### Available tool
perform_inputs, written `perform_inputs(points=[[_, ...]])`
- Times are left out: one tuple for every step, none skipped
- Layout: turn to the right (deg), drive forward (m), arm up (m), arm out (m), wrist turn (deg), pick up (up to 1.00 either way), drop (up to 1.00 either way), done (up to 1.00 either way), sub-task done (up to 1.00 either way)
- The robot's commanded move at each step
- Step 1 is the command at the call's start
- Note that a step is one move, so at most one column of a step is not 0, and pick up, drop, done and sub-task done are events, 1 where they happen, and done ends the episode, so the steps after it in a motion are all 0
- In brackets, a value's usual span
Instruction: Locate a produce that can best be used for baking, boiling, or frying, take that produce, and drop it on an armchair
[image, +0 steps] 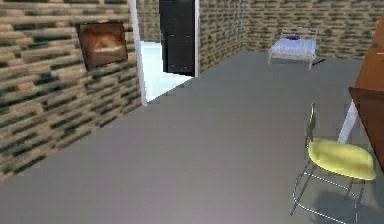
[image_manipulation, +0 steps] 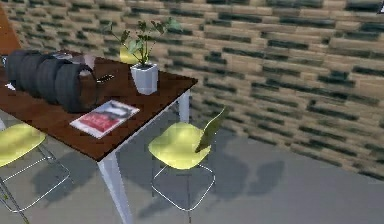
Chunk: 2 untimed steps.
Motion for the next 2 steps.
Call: perform_inputs(points=[[6.0,0.0,0.0,0.0,0.0,0.0,0.0,0.0,0.0],[0.0,1.0,0.0,0.0,0.0,0.0,0.0,0.0,0.0]])
